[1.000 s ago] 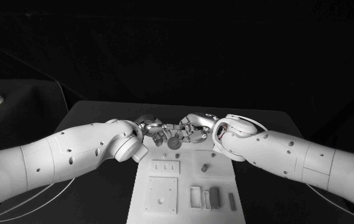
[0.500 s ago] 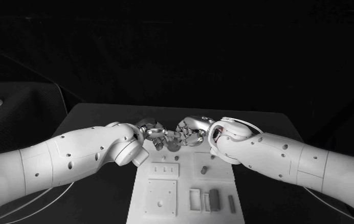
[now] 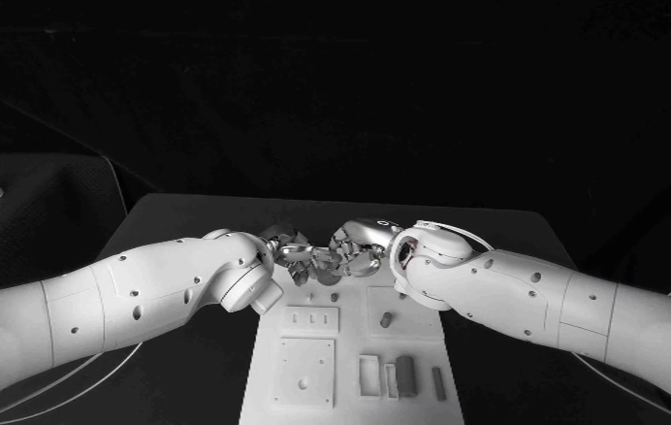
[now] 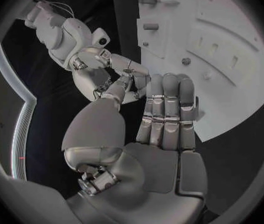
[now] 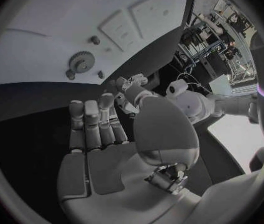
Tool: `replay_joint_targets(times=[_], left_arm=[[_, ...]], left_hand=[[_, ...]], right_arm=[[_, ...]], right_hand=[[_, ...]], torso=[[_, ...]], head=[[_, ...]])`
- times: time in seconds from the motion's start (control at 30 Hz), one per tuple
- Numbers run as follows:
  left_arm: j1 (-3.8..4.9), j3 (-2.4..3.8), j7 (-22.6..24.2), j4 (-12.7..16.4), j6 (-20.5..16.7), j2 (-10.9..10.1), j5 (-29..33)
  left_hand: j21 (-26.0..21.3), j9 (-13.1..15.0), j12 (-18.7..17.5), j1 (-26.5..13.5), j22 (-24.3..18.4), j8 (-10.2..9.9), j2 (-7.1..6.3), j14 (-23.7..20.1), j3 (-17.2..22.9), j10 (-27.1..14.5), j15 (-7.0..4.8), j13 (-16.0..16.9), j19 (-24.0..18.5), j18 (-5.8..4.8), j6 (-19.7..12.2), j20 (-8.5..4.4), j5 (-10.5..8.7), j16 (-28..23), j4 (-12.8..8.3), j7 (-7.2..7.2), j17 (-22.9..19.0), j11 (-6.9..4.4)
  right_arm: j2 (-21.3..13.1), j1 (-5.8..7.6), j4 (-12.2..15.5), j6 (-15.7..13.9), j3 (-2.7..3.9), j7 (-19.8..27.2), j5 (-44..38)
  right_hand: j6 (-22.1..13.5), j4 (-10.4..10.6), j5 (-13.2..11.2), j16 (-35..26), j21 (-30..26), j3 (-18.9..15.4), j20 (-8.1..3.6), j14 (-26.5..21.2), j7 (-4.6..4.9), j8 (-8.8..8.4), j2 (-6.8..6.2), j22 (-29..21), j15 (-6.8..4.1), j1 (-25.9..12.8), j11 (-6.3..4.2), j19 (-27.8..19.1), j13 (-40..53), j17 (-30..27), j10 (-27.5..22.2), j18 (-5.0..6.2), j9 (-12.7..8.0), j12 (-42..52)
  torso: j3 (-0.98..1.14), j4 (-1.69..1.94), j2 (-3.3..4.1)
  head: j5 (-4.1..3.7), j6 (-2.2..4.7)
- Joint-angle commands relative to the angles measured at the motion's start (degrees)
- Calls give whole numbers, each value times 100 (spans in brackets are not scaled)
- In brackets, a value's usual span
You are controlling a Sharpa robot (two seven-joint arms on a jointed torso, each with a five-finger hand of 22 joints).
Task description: Assemble the parts on the task board
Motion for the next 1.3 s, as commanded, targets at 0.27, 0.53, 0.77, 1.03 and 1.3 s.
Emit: replay_joint_targets(times=[0.27, 0.53, 0.77, 1.03, 1.3], left_arm=[[6, 2, -149, -1, -24, 44, -82], [7, 2, -140, -7, 54, 51, -82], [7, 2, -141, -6, 55, 55, -80], [7, 2, -173, -8, 80, 64, -80], [7, 3, -263, -12, 133, 77, -136]], left_hand=[[37, 13, 65, -116, 0, -3, -22, 17, -7, 39, -22, 20, 32, 96, 93, -17, 22, 48, 107, -3, 53, -12], [38, 13, 66, -160, -1, -6, -36, 19, -26, 41, -23, 22, 36, 94, 99, -17, 20, 52, 133, -5, 63, -13], [39, 13, 67, -160, -1, -6, -33, 19, -25, 42, -23, 22, 36, 95, 100, -18, 21, 52, 134, -5, 64, -14], [42, 14, 69, -111, -2, -10, 35, 21, 13, 44, -32, 24, 44, 104, 110, -30, 35, 57, 126, -12, 81, -23], [50, 17, 77, 96, -5, -17, 116, 28, 117, 57, -48, 32, 56, 115, 137, -47, 41, 70, 37, -19, 124, -36]], right_arm=[[43, -4, 47, 90, 0, -117, -161], [82, -4, 49, 132, 0, -154, -222], [107, -4, 59, 147, 0, -164, -244], [109, -4, 80, 117, 0, -181, -250], [120, -4, 83, 124, 0, -189, -258]], right_hand=[[51, 4, 27, 38, 135, -19, -9, 28, 68, 18, -59, -1, -11, -4, 7, 25, -5, -8, 55, -18, 8, 41], [54, 4, 28, 41, 138, -19, -10, 32, 68, 18, -60, 0, -12, -4, 6, 28, -4, -7, 59, -18, 8, 44], [58, 5, 29, 44, 141, -18, -10, 36, 67, 18, -59, 1, -13, -4, 4, 31, -4, -7, 63, -17, 8, 48], [63, 6, 31, 47, 145, -16, -11, 41, 66, 19, -58, 1, -14, -4, 3, 35, -3, -7, 69, -16, 9, 52], [68, 8, 32, 51, 148, -15, -11, 46, 66, 20, -57, 2, -15, -5, 2, 38, -2, -7, 74, -15, 9, 57]], torso=[[-7, 3, 0], [-10, 1, 4], [-9, 4, 2], [-8, 4, 10], [-5, 4, 10]], head=[[11, 3], [9, 9], [9, 14], [10, 9], [-2, 0]])
